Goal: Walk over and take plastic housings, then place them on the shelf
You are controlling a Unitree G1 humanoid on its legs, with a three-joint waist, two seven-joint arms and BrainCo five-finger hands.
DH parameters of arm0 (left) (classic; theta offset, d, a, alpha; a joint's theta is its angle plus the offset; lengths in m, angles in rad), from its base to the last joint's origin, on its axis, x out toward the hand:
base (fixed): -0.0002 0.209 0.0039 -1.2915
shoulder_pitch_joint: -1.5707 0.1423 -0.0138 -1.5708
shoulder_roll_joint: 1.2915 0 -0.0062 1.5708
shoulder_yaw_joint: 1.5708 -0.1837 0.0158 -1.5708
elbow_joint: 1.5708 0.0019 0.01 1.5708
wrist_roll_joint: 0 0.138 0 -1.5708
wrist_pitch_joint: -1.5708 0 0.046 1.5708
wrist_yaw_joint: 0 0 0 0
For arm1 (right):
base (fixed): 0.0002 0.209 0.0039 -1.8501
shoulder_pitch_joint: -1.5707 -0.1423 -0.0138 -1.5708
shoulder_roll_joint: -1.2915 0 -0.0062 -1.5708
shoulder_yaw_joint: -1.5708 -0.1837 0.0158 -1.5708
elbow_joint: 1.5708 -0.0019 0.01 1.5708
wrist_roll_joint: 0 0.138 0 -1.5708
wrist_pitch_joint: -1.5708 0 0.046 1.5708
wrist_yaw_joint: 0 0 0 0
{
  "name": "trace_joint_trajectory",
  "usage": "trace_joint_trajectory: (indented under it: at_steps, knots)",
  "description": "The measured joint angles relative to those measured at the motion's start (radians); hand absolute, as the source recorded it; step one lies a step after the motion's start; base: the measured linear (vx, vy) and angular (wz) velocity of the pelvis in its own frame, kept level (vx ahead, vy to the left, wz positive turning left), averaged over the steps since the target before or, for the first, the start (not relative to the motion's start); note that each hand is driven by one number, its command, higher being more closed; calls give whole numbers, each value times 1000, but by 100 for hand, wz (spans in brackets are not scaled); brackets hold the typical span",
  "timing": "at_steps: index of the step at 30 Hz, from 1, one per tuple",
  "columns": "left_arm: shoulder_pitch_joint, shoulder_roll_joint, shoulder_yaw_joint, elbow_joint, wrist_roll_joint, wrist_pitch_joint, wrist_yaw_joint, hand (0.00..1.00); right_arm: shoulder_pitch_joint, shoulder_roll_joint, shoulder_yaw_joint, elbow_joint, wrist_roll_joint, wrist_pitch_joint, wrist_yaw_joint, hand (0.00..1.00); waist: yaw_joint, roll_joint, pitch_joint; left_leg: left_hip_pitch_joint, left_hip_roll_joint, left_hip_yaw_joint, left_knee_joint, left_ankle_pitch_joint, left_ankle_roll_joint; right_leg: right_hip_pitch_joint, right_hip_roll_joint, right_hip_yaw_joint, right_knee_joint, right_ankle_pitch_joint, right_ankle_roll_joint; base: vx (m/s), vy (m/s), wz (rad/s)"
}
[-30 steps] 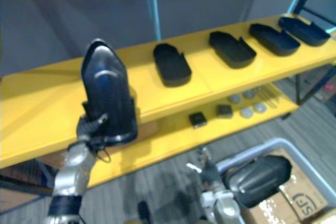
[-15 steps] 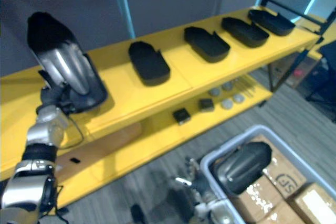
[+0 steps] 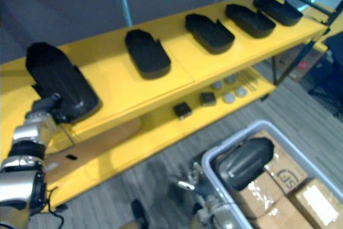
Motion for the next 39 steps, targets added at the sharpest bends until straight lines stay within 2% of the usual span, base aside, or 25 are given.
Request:
trace_joint_trajectory:
  at_steps: [7,13,22,23,30,39]
  knots:
    - [-73,66,-39,46,40,26,-27,100,-15,-3,10,-3,21,0,-19,0,-1,-8,35,-18,0,-4,1,8,0,-41,-1,3,50,-25,-3,2,-8,2]
    - [-152,132,-77,79,76,28,-62,100,-25,-7,12,-7,46,0,-19,0,-7,-11,82,-34,0,-7,5,12,0,-73,-1,7,88,-43,-7,-2,-1,1]
    - [-197,140,-119,88,82,24,-115,100,-54,-10,19,-9,65,-1,-18,0,-29,-12,106,-33,0,0,6,12,0,-88,3,33,107,-52,-14,0,0,-1]
    - [-212,140,-119,88,82,22,-116,0,-54,-11,19,-9,65,-1,-18,0,-29,-12,117,-33,0,2,6,12,0,-91,3,36,108,-52,-14,-32,7,-5]
    - [-230,171,-152,89,83,2,-155,0,-59,-15,19,-9,66,-2,-14,0,-47,-15,139,-34,0,8,6,12,0,-100,4,46,116,-46,-4,-8,2,-3]
    - [-233,171,-155,89,83,-3,-134,0,-60,-16,20,-9,66,-3,-13,0,-52,-14,140,-32,0,7,6,12,0,-100,3,47,116,-47,-4,0,0,0]
